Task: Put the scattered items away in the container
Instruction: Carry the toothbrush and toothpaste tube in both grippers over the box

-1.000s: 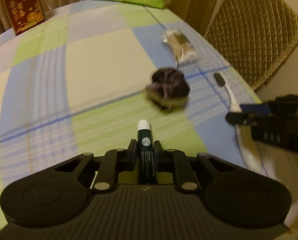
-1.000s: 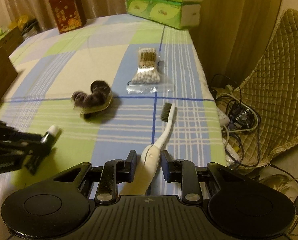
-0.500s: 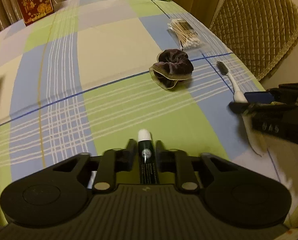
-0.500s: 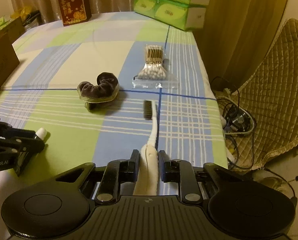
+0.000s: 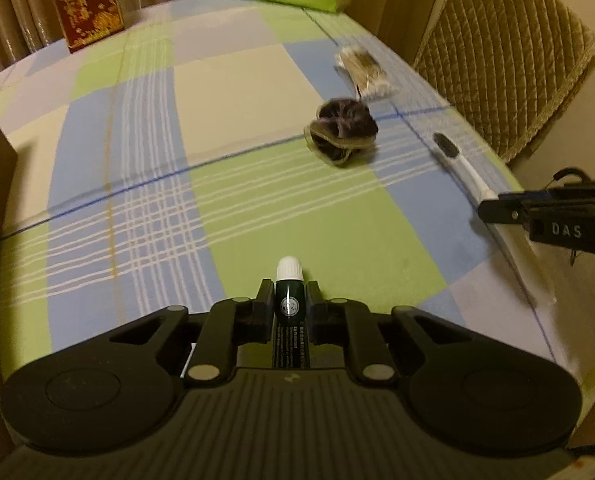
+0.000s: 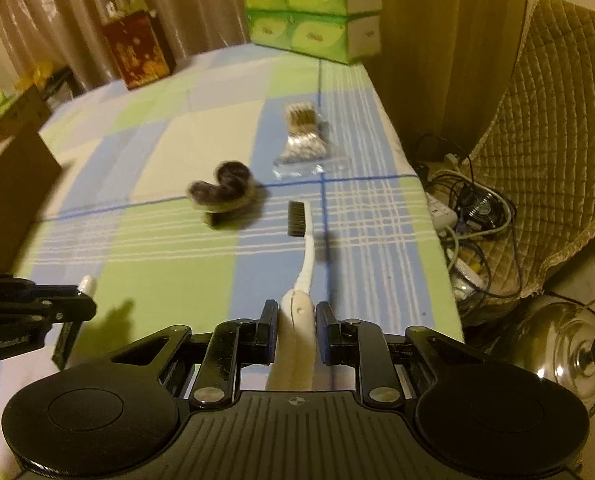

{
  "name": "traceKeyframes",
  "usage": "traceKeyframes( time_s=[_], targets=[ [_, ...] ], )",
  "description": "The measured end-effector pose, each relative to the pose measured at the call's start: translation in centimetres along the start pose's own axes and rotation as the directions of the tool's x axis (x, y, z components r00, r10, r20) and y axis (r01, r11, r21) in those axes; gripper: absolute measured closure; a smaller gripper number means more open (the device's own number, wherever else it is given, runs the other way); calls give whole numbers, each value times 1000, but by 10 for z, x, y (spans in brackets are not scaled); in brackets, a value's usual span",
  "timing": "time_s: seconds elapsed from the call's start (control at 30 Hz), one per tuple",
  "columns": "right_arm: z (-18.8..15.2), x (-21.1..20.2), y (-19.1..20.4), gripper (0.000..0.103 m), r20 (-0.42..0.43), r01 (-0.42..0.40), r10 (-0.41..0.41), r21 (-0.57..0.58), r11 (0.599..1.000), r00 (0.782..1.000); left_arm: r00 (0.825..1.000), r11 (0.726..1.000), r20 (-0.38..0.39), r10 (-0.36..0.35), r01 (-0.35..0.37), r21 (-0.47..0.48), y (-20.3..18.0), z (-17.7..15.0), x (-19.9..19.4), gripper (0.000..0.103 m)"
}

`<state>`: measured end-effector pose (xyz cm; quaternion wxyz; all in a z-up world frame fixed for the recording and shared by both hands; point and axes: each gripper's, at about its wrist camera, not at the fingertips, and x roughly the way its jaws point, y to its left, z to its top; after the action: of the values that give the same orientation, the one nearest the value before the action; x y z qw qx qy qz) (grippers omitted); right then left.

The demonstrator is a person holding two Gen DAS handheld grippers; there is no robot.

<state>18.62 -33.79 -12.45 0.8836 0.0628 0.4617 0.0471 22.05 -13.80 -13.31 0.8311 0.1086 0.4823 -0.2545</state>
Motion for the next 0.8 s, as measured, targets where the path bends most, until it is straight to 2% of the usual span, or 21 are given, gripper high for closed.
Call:
traceKeyframes(
  time_s=[0.3, 0.53, 0.8],
  targets=[
    [1, -25, 57, 86, 2, -102, 102, -39, 994, 995, 996, 999, 90, -7, 11, -47, 23, -9, -55, 91],
    [-3, -40, 108, 86, 2, -191, 192, -106, 976, 981, 990, 995, 140, 1, 13, -100, 51, -32, -100, 91],
    [0, -49, 163, 86, 5, -271, 276, -169, 948, 961, 979, 988, 197, 45, -14, -154, 82, -51, -149, 91]
  ],
)
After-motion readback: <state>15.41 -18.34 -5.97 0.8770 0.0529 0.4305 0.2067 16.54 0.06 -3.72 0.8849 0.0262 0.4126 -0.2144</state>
